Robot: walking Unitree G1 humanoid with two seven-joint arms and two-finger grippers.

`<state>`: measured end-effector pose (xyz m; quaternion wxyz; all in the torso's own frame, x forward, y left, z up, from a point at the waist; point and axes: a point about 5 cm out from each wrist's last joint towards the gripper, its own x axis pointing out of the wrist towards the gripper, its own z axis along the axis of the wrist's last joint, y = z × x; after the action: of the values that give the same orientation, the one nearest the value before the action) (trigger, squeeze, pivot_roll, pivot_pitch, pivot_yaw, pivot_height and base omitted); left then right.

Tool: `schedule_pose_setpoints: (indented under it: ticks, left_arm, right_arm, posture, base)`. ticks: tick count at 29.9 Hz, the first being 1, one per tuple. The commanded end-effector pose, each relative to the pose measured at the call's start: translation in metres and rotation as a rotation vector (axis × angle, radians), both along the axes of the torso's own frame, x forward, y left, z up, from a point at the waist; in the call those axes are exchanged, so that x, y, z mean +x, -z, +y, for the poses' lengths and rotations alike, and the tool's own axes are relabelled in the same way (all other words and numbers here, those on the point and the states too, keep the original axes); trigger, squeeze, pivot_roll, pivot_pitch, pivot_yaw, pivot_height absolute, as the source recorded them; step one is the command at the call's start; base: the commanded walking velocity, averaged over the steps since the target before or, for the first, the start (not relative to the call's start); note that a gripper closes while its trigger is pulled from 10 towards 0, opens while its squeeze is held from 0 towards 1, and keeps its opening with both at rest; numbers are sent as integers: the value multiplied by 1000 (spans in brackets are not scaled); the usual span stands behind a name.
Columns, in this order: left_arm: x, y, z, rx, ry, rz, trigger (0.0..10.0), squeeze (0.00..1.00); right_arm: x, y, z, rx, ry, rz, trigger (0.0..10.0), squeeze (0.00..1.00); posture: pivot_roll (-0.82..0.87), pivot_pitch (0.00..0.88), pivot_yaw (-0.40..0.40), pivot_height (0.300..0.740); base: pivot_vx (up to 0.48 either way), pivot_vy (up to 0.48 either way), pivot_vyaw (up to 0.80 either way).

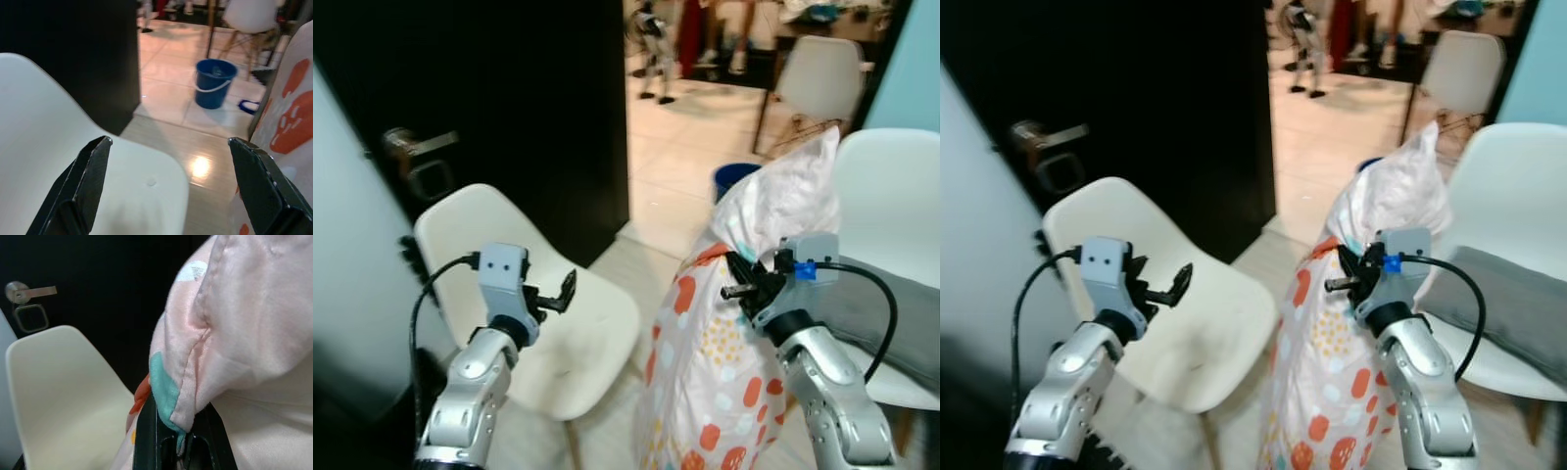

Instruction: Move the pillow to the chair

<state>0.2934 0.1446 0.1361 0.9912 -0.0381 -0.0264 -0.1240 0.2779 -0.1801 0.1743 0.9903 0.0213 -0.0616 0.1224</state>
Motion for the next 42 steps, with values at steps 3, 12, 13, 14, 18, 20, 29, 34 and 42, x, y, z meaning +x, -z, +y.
schedule_pose_setpoints:
  ticks: [3, 12, 13, 14, 18, 20, 29, 34, 42]
  left_arm:
    - [1, 1, 3, 15, -13, 4, 10000, 0]
    - [2, 0, 4, 17, -21, 13, 10000, 0]
    - [2, 0, 4, 18, -20, 12, 10000, 0]
    - [2, 0, 4, 19, -19, 11, 10000, 0]
    - [3, 0, 3, 25, -13, 7, 10000, 0]
    - [3, -1, 2, 37, -4, 3, 10000, 0]
    - [4, 1, 2, 44, -5, 15, 10000, 0]
    - [5, 2, 5, 12, -30, 30, 10000, 0]
    - [4, 3, 4, 8, -30, 28, 10000, 0]
  right_arm:
    - [-5, -21, 14, 31, -109, -85, 10000, 0]
    - [-7, -20, 20, 42, -149, -73, 10000, 0]
    - [-7, -20, 21, 42, -149, -72, 10000, 0]
    - [-7, -20, 21, 42, -148, -72, 10000, 0]
    - [-7, -20, 20, 41, -143, -71, 10000, 0]
    - [-6, -19, 20, 41, -139, -67, 10000, 0]
    - [-6, -17, 22, 55, -140, -44, 10000, 0]
    - [-6, -17, 26, 64, -155, -44, 10000, 0]
    - [-7, -17, 28, 67, -167, -42, 10000, 0]
  posture:
    - [-89, 13, 38, 730]
    - [-87, 14, 36, 730]
    - [-88, 15, 36, 730]
    - [-88, 15, 36, 730]
    - [-88, 15, 36, 730]
    - [-88, 14, 38, 730]
    - [-88, 14, 39, 730]
    - [-88, 8, 36, 730]
    - [-92, 2, 37, 730]
  base:
    - [0, 0, 769]
    - [0, 0, 769]
    - [0, 0, 769]
    - [0, 0, 769]
    - [0, 0, 769]
    - [0, 0, 591]
    - [0, -276, 0]
    - [0, -378, 0]
    - [0, 0, 0]
